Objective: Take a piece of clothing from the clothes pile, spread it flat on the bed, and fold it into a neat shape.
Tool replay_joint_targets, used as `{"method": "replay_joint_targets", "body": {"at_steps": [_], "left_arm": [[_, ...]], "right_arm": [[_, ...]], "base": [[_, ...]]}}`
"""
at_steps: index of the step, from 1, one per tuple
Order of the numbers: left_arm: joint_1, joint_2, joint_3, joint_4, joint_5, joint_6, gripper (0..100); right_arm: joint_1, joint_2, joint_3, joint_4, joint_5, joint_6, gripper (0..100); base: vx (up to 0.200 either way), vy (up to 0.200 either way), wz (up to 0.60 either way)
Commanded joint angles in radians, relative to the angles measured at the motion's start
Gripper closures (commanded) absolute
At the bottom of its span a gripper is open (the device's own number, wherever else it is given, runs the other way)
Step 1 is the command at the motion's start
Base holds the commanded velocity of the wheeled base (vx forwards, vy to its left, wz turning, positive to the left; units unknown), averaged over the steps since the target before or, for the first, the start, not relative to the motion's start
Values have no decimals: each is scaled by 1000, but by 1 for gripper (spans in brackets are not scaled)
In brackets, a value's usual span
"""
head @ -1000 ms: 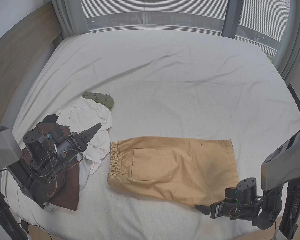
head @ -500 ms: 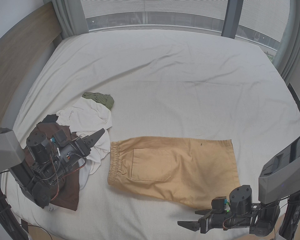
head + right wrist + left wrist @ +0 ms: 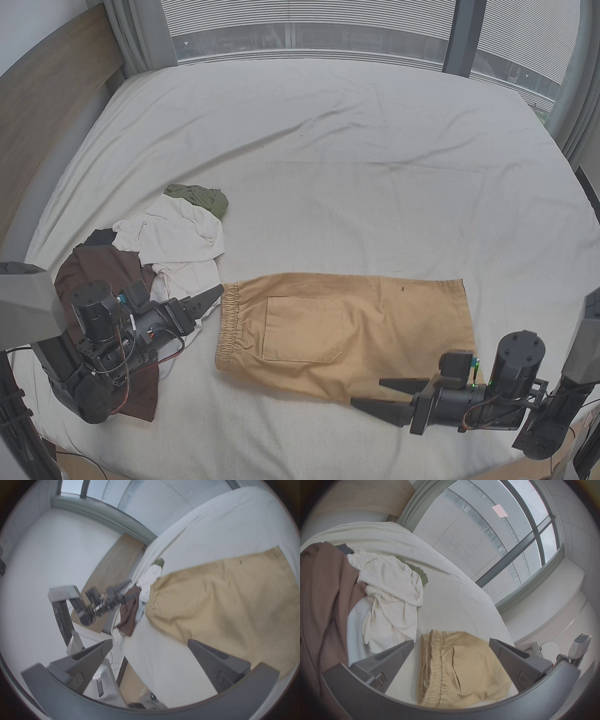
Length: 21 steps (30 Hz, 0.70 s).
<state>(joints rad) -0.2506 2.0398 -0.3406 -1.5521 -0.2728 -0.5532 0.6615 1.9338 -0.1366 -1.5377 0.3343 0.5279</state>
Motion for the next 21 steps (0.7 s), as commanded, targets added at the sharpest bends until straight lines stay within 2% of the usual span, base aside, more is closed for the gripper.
{"method": "replay_joint_targets", "body": {"at_steps": [1, 7, 16, 21], "left_arm": [[-13, 49, 22, 0, 0, -1, 0], [-16, 63, 28, 0, 1, -1, 0], [-19, 69, 68, 0, 3, 6, 0], [-18, 83, 75, 0, 3, 7, 0]], "right_arm": [[-86, -81, -63, -1, 12, 1, 0], [-169, -93, -101, 1, 22, 0, 0], [-238, -104, -98, 1, 20, -3, 0], [-247, -99, -104, 1, 20, -3, 0]], "base": [[0, 0, 0], [0, 0, 0], [0, 0, 0], [0, 0, 0]]}}
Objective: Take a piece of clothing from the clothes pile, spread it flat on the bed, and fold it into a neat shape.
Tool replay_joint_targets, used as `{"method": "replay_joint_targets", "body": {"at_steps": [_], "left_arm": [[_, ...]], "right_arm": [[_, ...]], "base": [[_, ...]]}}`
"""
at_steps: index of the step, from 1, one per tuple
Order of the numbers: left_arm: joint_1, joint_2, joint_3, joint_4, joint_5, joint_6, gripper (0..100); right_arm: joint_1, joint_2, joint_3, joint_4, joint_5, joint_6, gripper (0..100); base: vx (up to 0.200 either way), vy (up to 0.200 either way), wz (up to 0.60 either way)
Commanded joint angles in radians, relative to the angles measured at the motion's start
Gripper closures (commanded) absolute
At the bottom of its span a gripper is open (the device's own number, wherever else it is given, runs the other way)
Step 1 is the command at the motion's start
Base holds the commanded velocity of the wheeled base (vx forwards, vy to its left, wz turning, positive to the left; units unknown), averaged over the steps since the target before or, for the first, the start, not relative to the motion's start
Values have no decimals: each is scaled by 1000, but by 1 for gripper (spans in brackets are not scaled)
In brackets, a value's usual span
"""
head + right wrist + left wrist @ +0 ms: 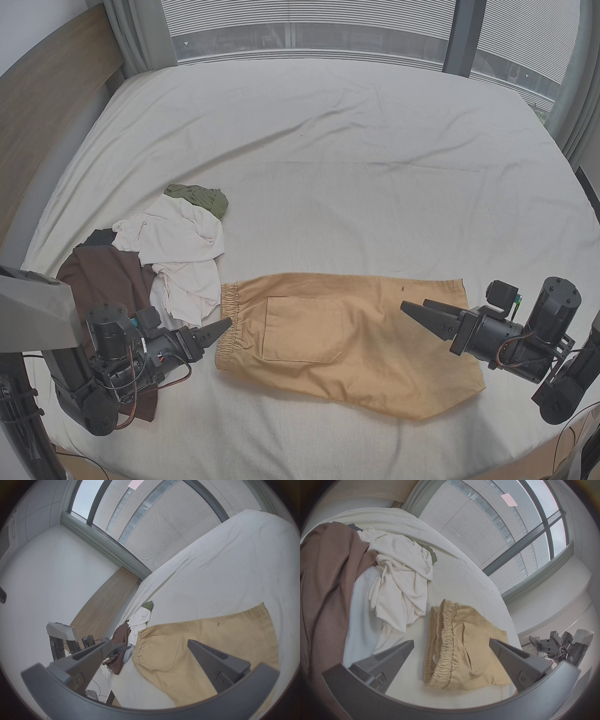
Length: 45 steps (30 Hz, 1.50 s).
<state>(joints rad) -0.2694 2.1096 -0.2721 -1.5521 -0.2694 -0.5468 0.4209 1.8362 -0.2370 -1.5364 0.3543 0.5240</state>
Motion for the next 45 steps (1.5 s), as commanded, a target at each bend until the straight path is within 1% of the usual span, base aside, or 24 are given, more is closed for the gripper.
{"method": "replay_joint_targets", "body": {"at_steps": [1, 7, 14, 20, 33, 39, 40, 41, 44, 45], "left_arm": [[2, 13, 10, 0, -1, 1, 0], [2, 15, 25, 1, -1, -1, 0], [-1, 84, 27, 0, -1, 1, 0], [-2, 90, 24, 0, -2, -1, 0], [-51, 165, -9, 0, 1, -10, 0], [-85, 173, -24, 0, 7, -78, 0], [-99, 176, -38, 0, 9, -124, 0], [-108, 182, -45, 0, 9, -147, 0], [-119, 188, -64, 0, 12, -185, 0], [-119, 190, -64, 0, 12, -185, 0]], "right_arm": [[-7, 0, -4, -1, 0, 1, 0], [-4, 2, 1, -1, -1, 1, 0], [-5, 8, 2, -1, -3, 1, 0], [3, 6, 4, -1, -3, 1, 0], [-2, 3, -2, -1, -3, 1, 0], [-5, 0, -5, -2, -3, -1, 0], [-5, -5, -5, -2, -3, -1, 0], [-5, -6, -4, -2, -3, 1, 0], [-4, -6, -1, -2, -3, -1, 0], [-2, -6, -1, -2, -3, -1, 0]], "base": [[0, 0, 0], [0, 0, 0], [0, 0, 0], [0, 0, 0], [0, 0, 0], [0, 0, 0], [0, 0, 0], [0, 0, 0], [0, 0, 0], [0, 0, 0]]}}
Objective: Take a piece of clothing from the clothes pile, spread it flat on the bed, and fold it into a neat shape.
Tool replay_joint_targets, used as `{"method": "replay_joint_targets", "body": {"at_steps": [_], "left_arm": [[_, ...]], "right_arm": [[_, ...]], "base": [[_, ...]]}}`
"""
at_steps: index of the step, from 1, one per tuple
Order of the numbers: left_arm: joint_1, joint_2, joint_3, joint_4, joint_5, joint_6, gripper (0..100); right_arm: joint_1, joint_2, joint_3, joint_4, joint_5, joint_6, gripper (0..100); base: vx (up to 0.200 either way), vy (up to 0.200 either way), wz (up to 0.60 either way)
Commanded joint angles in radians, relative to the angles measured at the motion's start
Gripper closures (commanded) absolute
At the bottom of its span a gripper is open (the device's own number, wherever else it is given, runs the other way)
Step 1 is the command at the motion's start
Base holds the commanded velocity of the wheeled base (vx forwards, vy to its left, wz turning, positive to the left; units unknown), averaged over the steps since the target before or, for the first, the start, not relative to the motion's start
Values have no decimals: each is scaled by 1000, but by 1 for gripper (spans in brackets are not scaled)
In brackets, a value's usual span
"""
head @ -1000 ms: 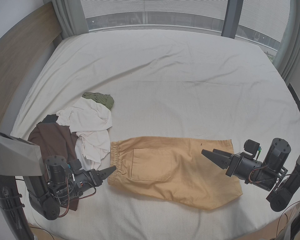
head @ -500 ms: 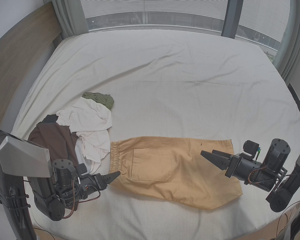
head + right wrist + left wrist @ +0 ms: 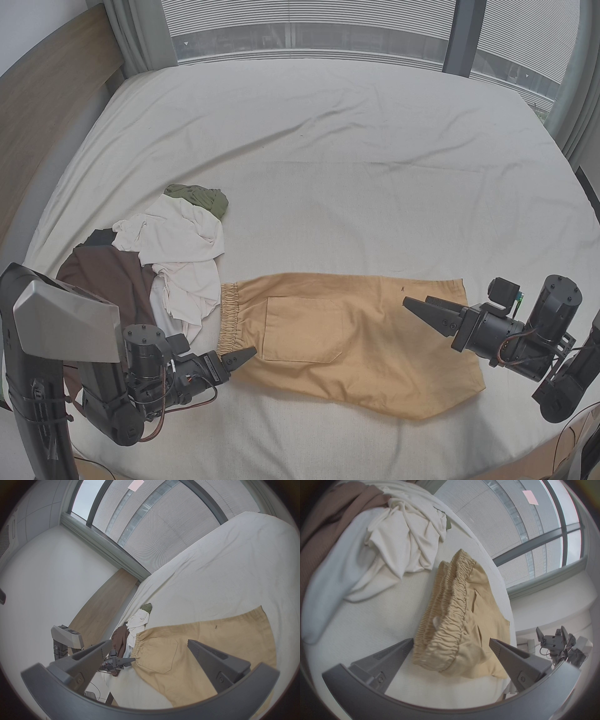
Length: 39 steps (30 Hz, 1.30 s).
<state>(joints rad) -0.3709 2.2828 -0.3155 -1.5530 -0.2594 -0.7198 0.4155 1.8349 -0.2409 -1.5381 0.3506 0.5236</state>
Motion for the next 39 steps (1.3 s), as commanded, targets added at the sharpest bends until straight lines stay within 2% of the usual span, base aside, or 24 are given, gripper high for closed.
{"method": "replay_joint_targets", "body": {"at_steps": [1, 8, 15, 26, 27, 33, 39], "left_arm": [[-20, 18, -30, 1, 0, -27, 0], [-23, 29, -100, 2, 5, -110, 0], [-19, 66, -186, 5, 88, -112, 0], [-17, 106, -215, 2, 98, -116, 0], [-17, 106, -215, 2, 98, -116, 100], [-2, 107, -227, 1, 141, -115, 100], [6, -35, -108, 1, 147, -96, 100]], "right_arm": [[8, -5, 5, 0, 1, -1, 0], [9, -16, 3, 0, 1, -4, 0], [9, -34, 2, 1, 1, -4, 0], [9, -37, 2, 1, 1, -4, 0], [9, -37, 2, 1, 1, -4, 0], [12, -39, 6, 1, 1, -4, 0], [12, -34, 9, 1, 2, -4, 0]], "base": [[0, 0, 0], [0, 0, 0], [0, 0, 0], [0, 0, 0], [0, 0, 0], [0, 0, 0], [0, 0, 0]]}}
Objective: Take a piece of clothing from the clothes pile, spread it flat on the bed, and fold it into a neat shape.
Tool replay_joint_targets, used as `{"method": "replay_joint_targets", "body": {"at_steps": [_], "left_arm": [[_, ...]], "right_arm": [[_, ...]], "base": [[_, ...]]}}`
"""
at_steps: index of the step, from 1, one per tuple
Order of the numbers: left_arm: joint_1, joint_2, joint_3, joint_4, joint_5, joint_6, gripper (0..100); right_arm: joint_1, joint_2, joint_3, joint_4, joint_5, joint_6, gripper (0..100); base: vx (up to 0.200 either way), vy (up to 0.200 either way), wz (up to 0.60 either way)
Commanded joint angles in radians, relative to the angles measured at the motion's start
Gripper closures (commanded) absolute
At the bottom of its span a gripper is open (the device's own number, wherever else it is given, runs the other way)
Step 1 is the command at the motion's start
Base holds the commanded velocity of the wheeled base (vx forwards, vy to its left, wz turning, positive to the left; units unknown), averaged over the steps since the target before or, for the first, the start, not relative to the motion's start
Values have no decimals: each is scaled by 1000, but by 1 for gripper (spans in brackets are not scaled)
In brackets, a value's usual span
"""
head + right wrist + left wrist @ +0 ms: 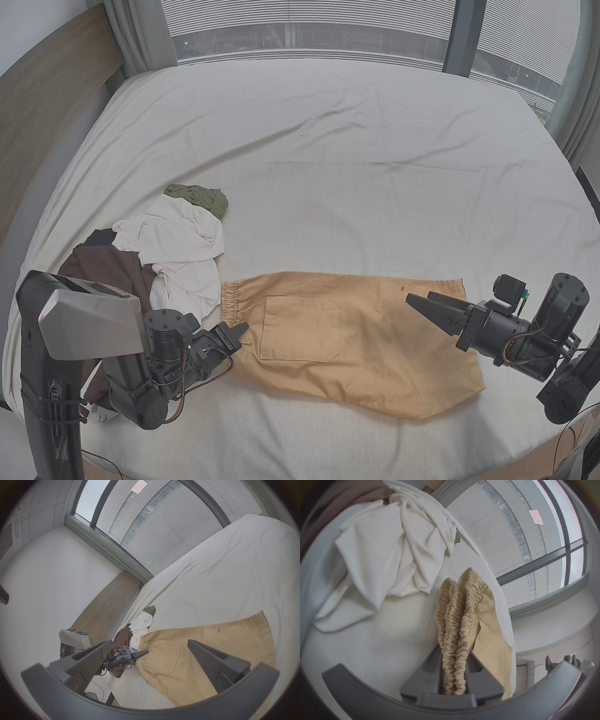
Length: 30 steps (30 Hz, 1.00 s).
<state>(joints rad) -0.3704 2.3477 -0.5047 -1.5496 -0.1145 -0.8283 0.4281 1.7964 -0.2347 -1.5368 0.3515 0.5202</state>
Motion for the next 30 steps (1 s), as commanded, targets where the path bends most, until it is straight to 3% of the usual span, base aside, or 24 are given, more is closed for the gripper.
{"method": "replay_joint_targets", "body": {"at_steps": [1, 10, 18, 24, 30], "left_arm": [[7, -125, 104, -1, 1, 21, 100], [84, -248, 225, -1, -17, 90, 100], [182, -349, 316, -1, -86, 120, 100], [304, -389, 362, -1, -148, 166, 100], [317, -403, 380, -1, -179, 166, 100]], "right_arm": [[0, 5, 5, 0, 0, 0, 0], [8, 6, 6, 1, 0, 0, 0], [9, 24, 8, 0, -2, 0, 0], [11, 31, 8, 0, -2, 0, 0], [23, 40, 8, 0, -3, 1, 0]], "base": [[0, 0, 0], [0, 0, 0], [0, 0, 0], [0, 0, 0], [0, 0, 0]]}}
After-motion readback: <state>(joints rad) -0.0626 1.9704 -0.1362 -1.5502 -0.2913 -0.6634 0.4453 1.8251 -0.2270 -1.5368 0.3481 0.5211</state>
